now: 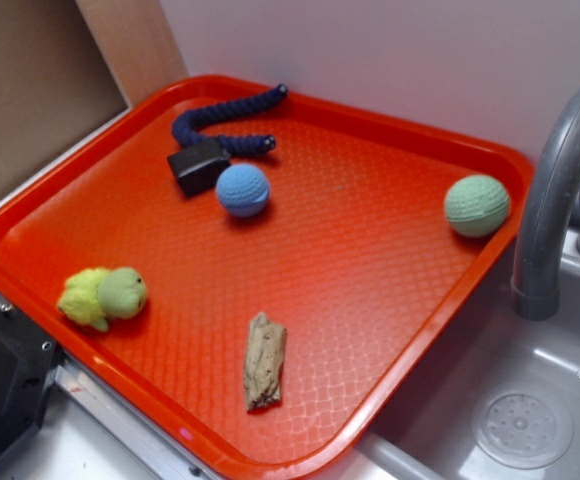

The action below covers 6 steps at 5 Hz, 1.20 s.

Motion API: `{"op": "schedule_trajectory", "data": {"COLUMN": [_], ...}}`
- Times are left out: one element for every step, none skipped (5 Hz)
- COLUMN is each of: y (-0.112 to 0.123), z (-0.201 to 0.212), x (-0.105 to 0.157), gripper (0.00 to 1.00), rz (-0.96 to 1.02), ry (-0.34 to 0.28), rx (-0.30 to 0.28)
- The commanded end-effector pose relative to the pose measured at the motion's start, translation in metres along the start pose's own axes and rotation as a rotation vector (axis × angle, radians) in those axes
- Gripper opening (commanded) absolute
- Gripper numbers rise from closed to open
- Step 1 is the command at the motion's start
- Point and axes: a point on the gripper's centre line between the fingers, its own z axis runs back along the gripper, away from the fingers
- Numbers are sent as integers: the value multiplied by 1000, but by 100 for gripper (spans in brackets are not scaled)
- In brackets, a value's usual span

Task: Grab the blue ball.

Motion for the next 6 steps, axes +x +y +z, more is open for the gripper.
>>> {"op": "schedule_trajectory", "data": {"y": [0, -3, -5, -5, -5, -5], "z": [0, -39, -43, -43, -43, -43], "x": [0, 46, 70, 70, 70, 70], "gripper": [100, 100, 100, 100, 100, 100], "rz": [0, -196, -315, -315, -315, -315], "ry": [0, -79, -144, -144, -144, -144], "rx": [0, -43, -5, -5, -5, -5]}}
